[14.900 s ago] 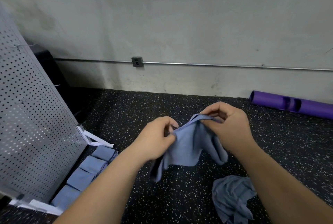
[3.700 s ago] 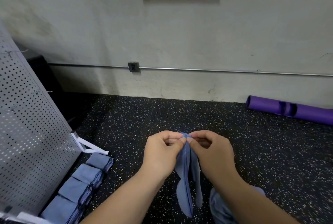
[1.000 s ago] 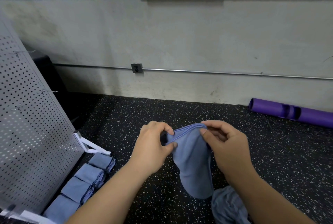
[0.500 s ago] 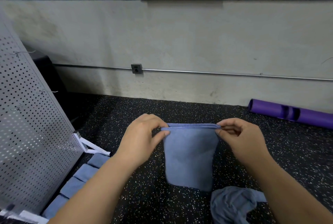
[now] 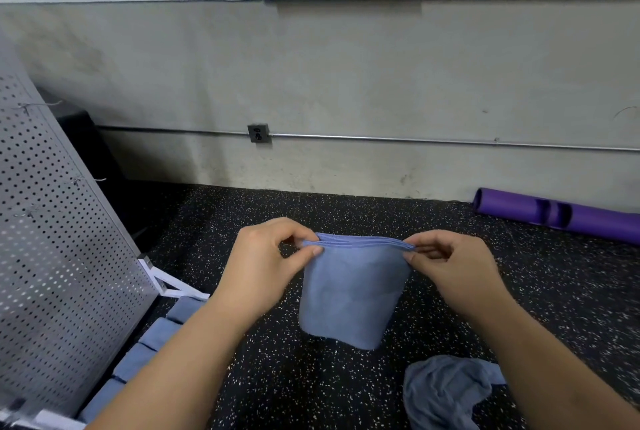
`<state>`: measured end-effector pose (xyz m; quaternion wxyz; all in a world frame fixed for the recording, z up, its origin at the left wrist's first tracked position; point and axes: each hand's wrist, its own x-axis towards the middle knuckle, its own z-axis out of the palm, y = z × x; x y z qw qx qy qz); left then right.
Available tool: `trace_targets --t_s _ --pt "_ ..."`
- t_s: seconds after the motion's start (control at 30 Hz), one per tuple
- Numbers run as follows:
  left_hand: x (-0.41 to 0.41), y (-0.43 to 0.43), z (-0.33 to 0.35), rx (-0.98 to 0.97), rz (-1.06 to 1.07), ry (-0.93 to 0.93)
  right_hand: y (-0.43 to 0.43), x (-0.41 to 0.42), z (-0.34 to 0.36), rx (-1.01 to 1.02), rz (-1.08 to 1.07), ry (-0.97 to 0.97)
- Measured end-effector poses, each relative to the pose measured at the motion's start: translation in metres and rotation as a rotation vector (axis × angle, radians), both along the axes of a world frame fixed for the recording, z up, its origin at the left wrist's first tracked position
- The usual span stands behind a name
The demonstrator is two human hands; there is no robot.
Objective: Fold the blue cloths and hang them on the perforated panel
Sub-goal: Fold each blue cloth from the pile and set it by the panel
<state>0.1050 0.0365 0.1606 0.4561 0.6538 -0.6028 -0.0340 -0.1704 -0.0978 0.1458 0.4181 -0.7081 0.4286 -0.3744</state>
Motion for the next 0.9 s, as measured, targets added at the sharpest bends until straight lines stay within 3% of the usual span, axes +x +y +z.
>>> trace_targets --t_s 0.17,0.27,0.4,0.73,0.9 --pt "-0.002 0.003 0.007 0.044 -0.017 0.243 0.001 -0.001 0.007 0.049 0.010 -0.091" --pt "-0.003 0.003 0.008 0.034 -0.021 0.266 0.002 -0.002 0.009 0.111 0.056 -0.119" --pt "0.000 0.004 0.009 0.079 -0.051 0.299 -0.002 -0.002 0.008 0.038 0.003 -0.094" --pt "0.008 0.004 0.003 0.111 0.074 0.050 0.009 0.000 0.016 0.037 0.038 -0.136" --pt "0.013 0.003 -0.002 0.270 0.062 -0.080 0.020 0.008 0.017 0.058 0.144 -0.119"
